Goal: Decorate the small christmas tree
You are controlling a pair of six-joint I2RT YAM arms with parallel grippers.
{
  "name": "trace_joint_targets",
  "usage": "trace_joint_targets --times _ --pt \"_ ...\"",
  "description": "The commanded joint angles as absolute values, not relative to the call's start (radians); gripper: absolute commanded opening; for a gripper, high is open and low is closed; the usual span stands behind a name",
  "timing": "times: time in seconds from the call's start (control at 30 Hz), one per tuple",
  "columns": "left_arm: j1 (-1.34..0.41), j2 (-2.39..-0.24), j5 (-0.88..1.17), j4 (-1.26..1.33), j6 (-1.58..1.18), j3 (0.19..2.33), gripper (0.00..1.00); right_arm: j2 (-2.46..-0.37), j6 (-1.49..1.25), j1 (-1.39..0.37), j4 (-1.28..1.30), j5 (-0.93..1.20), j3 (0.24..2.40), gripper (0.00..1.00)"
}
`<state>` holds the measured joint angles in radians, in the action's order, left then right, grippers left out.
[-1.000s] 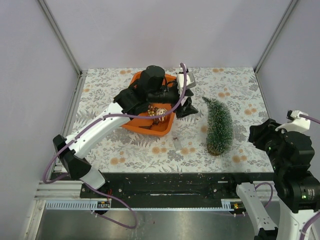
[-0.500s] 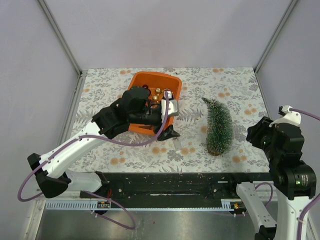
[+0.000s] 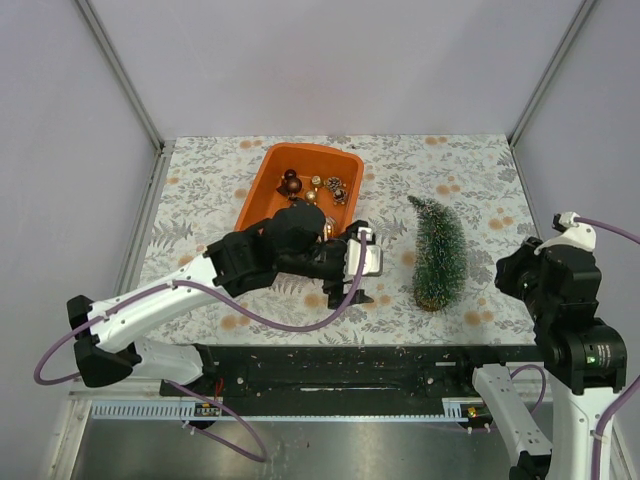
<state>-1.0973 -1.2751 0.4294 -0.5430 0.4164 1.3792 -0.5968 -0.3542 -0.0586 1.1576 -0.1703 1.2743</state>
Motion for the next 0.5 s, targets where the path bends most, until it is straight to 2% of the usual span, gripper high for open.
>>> trace_joint_targets --times 0.0,0.1,0.23,0.47 --pt "-1.146 -1.307 0.333 -0.468 0.436 1.387 0.9 -0.591 -0.4 -0.06 1.146 -0.135 1.249 0.16" --pt "-1.187 -1.324 0.301 -0.439 0.439 1.387 0.9 -0.577 -0.41 -0.061 1.155 -0.129 1.244 0.16" --pt "-1.247 -1.341 0.223 -0.388 0.436 1.37 0.9 -0.551 -0.448 -0.06 1.147 -0.106 1.227 0.0" --pt "-1.293 -1.405 0.161 -0.334 0.345 1.405 0.9 -0.52 -0.538 -0.06 1.094 0.035 1.18 0.0"
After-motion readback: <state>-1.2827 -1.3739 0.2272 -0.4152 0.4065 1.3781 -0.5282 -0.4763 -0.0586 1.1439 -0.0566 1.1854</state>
